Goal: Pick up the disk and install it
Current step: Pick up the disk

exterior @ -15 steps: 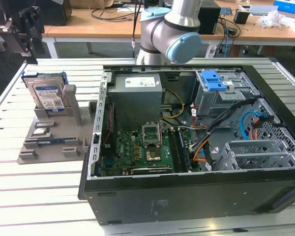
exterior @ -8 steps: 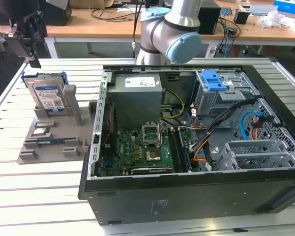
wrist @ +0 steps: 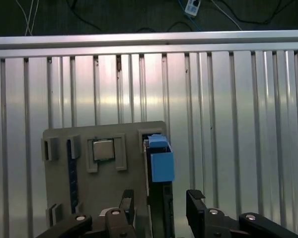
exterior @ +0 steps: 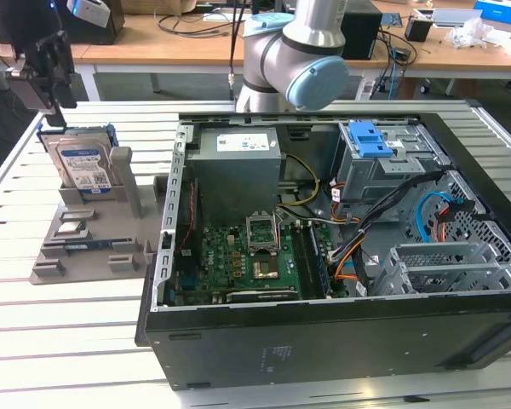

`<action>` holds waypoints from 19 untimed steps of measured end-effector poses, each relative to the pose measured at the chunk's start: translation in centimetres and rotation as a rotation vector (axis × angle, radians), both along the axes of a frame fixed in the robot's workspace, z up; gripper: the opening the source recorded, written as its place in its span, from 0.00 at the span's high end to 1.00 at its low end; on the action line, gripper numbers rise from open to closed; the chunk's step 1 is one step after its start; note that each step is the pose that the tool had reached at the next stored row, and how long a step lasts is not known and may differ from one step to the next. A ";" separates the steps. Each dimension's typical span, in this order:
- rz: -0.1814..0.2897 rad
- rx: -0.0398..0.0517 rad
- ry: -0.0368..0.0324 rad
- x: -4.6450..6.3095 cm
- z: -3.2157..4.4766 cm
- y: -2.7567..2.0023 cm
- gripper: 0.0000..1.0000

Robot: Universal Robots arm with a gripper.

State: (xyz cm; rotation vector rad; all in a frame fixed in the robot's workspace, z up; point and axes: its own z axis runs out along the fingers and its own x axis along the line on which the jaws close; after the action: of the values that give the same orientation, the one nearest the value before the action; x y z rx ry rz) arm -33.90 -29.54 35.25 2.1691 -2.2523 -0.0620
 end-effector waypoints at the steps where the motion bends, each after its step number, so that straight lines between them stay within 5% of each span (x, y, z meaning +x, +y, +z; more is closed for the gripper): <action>1: 0.000 0.0000 -0.0001 -0.1 -0.26 0.00 0.46; 10: 0.001 0.0000 0.0000 -1.5 -2.97 0.07 0.46; 19: 0.021 0.0000 0.0000 -1.5 -4.98 0.32 0.46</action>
State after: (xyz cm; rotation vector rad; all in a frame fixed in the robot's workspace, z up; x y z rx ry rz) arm -35.41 -29.22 30.28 2.1924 -2.2291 -0.0617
